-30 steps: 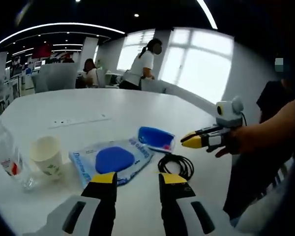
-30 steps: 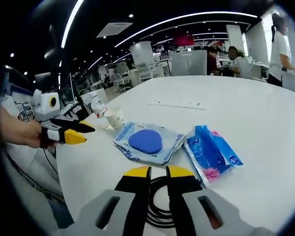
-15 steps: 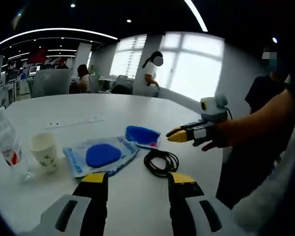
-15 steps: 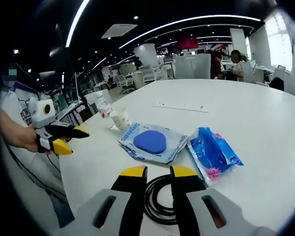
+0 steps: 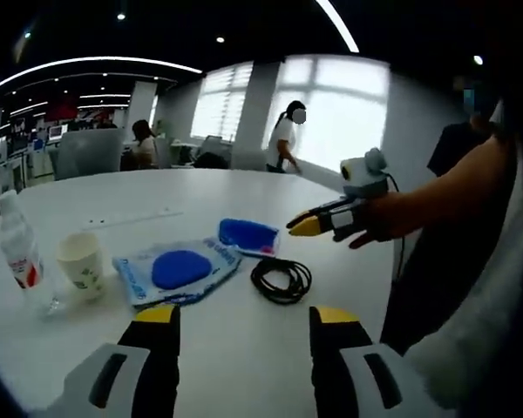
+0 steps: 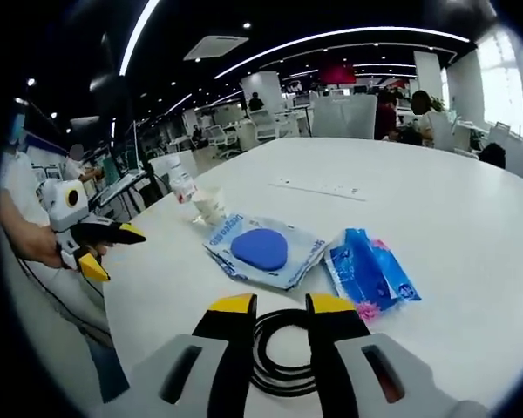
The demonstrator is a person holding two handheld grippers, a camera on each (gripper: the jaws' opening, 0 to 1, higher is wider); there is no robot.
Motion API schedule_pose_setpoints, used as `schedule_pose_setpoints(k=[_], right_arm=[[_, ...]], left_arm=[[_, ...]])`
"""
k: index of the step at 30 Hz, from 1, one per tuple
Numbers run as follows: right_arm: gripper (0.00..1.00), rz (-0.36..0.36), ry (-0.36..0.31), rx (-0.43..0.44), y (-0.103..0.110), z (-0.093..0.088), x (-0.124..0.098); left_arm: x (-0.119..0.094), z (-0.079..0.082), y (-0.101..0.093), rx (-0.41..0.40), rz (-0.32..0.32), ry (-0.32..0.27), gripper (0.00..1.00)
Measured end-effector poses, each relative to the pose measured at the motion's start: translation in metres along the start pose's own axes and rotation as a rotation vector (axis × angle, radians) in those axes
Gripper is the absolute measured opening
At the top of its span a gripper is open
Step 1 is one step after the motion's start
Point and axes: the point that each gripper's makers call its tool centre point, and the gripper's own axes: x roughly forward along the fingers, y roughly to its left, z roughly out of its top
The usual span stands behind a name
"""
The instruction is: Arrange the tabletop items into an orderly group along one side of the table until the central work area is clear of visible clutter.
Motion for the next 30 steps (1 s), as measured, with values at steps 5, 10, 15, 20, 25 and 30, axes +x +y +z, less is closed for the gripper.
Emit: schedule_pose_setpoints(k=[5, 10, 15, 20, 25, 30], right_arm=[[0.19, -0.008, 0.020, -0.021, -0.006, 0.004, 0.004], [0.19, -0.017, 0.054, -0.043, -0.010, 0.007, 0.006], [0.19, -0.018, 0.092, -0.084, -0.018, 0.011, 0.011], [0.19, -0.021, 0.127, -0.115, -0.028, 0.010, 0.018], [0.19, -0.038, 0.156, -0.141, -0.042, 0.013, 0.024], [0.19, -0.051, 0.187, -0.170, -0.053, 0.017, 0.032]], left_arm=[[0.001, -0.003, 0.004, 0.013, 0.005, 0.009, 0.63], [0.000, -0.002, 0.011, 0.016, 0.022, 0.003, 0.65], [0.001, -0.001, 0.016, 0.006, 0.039, -0.004, 0.67], [0.000, -0.002, 0.019, 0.007, 0.051, -0.006, 0.67], [0.000, -0.002, 0.023, 0.012, 0.066, -0.006, 0.69], [0.001, -0.003, 0.027, 0.021, 0.076, -0.003, 0.72]])
